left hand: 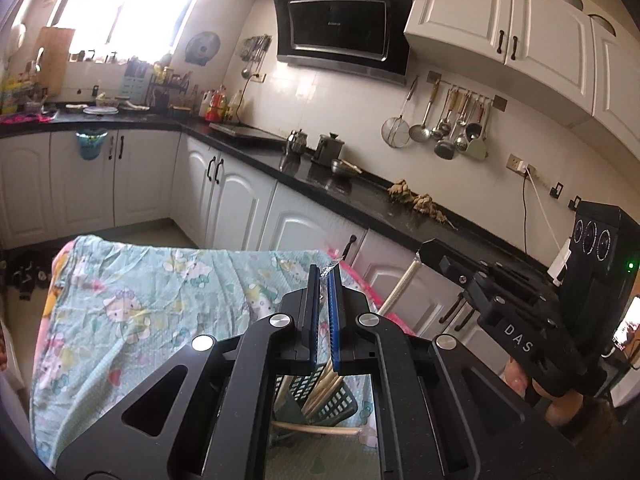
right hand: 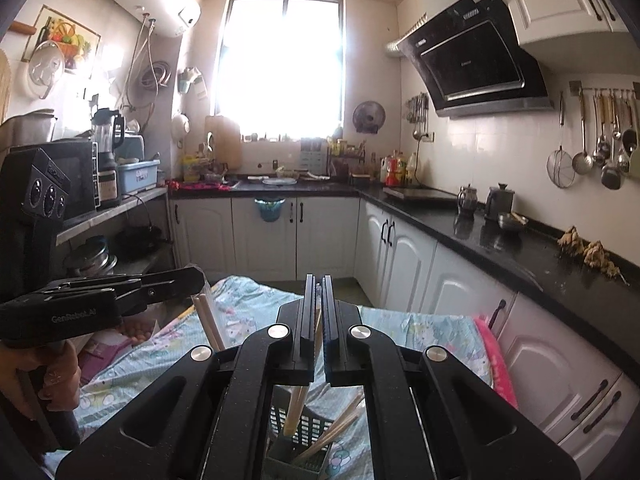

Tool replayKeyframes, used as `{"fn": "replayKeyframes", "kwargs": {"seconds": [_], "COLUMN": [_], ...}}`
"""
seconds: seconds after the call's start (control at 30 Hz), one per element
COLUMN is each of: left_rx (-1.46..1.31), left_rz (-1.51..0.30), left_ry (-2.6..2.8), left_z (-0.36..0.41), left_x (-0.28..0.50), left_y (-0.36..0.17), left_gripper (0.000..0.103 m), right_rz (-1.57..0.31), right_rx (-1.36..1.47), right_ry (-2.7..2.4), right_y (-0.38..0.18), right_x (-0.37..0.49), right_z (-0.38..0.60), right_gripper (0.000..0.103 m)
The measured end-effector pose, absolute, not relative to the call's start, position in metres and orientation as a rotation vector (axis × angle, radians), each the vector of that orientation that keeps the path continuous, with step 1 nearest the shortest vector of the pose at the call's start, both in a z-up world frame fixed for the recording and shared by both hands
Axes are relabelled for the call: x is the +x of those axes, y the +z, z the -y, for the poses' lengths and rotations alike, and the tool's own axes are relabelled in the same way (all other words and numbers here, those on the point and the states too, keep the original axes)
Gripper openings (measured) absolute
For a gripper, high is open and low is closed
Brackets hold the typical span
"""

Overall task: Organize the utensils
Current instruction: 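Raise the held chopsticks with both tools and carry them over the caddy, then open both tools to release the chopsticks into the green caddy, then withdraw both open tools from the caddy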

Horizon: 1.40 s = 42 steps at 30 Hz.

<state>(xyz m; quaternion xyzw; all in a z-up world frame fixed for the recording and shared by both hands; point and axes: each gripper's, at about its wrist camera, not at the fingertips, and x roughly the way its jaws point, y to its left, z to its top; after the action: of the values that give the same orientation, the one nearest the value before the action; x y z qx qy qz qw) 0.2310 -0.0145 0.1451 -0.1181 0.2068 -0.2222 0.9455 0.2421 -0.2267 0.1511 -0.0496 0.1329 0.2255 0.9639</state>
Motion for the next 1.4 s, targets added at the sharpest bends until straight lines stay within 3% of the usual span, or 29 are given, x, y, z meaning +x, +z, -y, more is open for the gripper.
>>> {"fn": "replayKeyframes", "kwargs": {"seconds": [0.53, 0.67, 0.83, 0.9, 1.03, 1.1, 1.27, 1.4], "left_rx": [-0.226, -0.231, -0.235, -0.241, -0.256, -0.262, -0.282, -0.292], "left_rz": [-0.494, -0.497, -0.483, -0.473, -0.442, -0.431, -0.415, -0.412], "left_ry": [-0.425, -0.419, -0.403, -0.394, -0.382, -0.375, -0.337, -0.321], "left_z": [0.015, 0.013, 0.005, 0.002, -0.007, -0.011, -0.025, -0.032], "left_x": [0.241, 0.238, 0.230, 0.225, 0.214, 0.209, 0.196, 0.186], "left_y": [0.111, 0.109, 0.113, 0.117, 0.126, 0.130, 0.135, 0.132], "left_gripper": [0.002, 0.021, 0.037, 0.049, 0.065, 0.079, 0.091, 0.092], "right_rz": [-0.379, -0.399, -0.399, -0.399, -0.394, -0.394, -0.388, -0.376], "right_rx": [-0.090, -0.088, -0.090, -0.097, -0.098, -0.100, -0.090, -0.085], "right_ry": [0.451, 0.446, 0.441, 0.436, 0.430, 0.432, 0.433, 0.438], "right_y": [0.111, 0.104, 0.103, 0.103, 0.104, 0.105, 0.107, 0.109], "right_x": [0.254, 0.253, 0.245, 0.241, 0.231, 0.226, 0.213, 0.200], "right_z": [0.215, 0.215, 0.218, 0.219, 0.222, 0.223, 0.228, 0.232], "right_gripper": [0.006, 0.016, 0.030, 0.035, 0.043, 0.046, 0.051, 0.055]}}
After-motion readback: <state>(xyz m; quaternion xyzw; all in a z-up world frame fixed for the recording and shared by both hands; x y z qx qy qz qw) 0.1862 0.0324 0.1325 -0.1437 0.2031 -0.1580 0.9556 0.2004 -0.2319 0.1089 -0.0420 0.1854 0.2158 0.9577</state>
